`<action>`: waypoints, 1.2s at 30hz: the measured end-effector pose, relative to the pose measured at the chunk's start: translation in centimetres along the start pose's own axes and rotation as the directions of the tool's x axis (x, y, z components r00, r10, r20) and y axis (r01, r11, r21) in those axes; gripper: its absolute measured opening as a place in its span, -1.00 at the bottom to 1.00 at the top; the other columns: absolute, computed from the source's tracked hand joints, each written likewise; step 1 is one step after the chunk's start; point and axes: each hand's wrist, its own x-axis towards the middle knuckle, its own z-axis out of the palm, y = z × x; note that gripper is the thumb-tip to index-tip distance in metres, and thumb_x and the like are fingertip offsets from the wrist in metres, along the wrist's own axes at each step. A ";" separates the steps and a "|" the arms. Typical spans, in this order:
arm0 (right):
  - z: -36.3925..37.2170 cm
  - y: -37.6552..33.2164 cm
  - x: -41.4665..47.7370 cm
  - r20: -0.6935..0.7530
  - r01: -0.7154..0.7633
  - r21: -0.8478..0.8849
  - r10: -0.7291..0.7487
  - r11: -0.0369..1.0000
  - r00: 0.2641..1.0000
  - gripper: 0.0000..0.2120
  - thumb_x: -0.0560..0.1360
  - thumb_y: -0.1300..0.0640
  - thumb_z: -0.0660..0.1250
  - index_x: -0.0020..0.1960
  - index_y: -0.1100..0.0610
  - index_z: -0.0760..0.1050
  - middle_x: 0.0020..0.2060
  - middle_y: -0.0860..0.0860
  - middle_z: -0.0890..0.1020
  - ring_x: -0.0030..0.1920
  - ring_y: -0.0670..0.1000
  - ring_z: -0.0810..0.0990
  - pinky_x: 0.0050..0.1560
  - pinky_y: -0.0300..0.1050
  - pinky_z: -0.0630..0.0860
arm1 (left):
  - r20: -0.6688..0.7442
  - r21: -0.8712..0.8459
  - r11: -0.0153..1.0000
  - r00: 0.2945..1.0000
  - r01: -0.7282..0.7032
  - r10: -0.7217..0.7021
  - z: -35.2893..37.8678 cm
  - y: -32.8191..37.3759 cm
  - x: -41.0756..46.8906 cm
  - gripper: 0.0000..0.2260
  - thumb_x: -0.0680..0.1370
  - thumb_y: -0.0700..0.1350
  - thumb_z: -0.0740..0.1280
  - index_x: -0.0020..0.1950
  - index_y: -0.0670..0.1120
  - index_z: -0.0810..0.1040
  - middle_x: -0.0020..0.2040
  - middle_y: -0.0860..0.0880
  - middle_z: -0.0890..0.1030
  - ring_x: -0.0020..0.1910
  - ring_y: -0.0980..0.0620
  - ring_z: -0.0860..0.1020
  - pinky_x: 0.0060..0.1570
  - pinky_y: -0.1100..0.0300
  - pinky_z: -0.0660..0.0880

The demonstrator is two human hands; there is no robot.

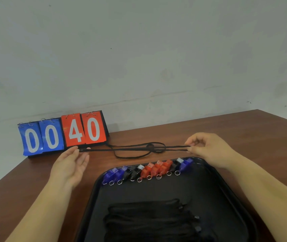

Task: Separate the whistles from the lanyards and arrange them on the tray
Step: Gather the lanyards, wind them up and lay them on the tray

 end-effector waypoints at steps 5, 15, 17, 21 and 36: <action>0.3 -0.1 0.0 0.038 0.011 0.030 -0.013 0.999 0.999 -0.82 0.49 0.24 0.49 -0.10 -0.05 0.68 -0.20 -0.10 0.74 -0.18 -0.12 0.72 -0.09 -0.31 0.53 | 0.017 -0.159 0.984 0.997 0.077 -0.075 0.2 0.1 0.1 -0.80 0.69 -0.23 0.25 0.30 -0.09 0.51 0.22 -0.15 0.64 0.15 -0.04 0.68 0.09 0.04 0.59; 0.1 -2.0 -1.0 0.153 0.060 0.017 -0.062 0.998 0.986 -0.83 0.45 0.25 0.53 -0.15 -0.03 0.73 -0.21 -0.07 0.76 -0.15 -0.09 0.72 -0.07 -0.32 0.55 | 0.198 -0.291 0.944 0.975 0.154 -0.098 0.7 1.5 -0.7 -0.86 0.65 -0.09 0.33 0.20 -0.03 0.53 -0.18 0.07 0.64 -0.36 0.22 0.51 -0.16 0.33 0.48; 0.4 -2.3 -1.1 0.199 0.083 0.002 -0.081 0.997 0.977 -0.81 0.45 0.25 0.54 -0.18 -0.06 0.74 -0.19 -0.08 0.77 -0.10 -0.05 0.73 0.05 -0.17 0.58 | 0.256 -0.238 0.961 0.964 0.140 -0.077 1.4 1.4 -1.4 -0.92 0.65 -0.11 0.32 0.14 -0.05 0.53 -0.22 0.05 0.62 -0.42 0.21 0.44 -0.31 0.35 0.47; 0.6 -2.9 -1.3 0.222 0.126 0.045 -0.133 0.991 0.966 -0.80 0.45 0.26 0.55 -0.18 -0.05 0.73 -0.19 -0.07 0.77 -0.12 -0.07 0.74 0.04 -0.18 0.59 | 0.393 -0.048 0.993 0.916 0.106 -0.078 3.1 1.3 -4.0 -0.91 0.65 -0.14 0.30 -0.05 -0.07 0.53 -0.22 0.01 0.58 -0.49 0.21 0.34 -0.54 0.41 0.31; 1.5 -2.8 -1.6 0.231 0.171 0.127 -0.196 0.977 0.953 -0.82 0.42 0.26 0.58 -0.17 -0.02 0.70 -0.22 -0.02 0.75 -0.13 0.09 0.72 -0.09 -0.23 0.59 | 0.455 0.713 0.609 0.890 -0.348 -0.025 4.7 -0.9 -7.6 -0.74 0.64 0.04 0.34 -0.15 -0.10 0.53 -0.38 -0.08 0.48 -0.50 0.09 0.30 -0.46 0.24 0.34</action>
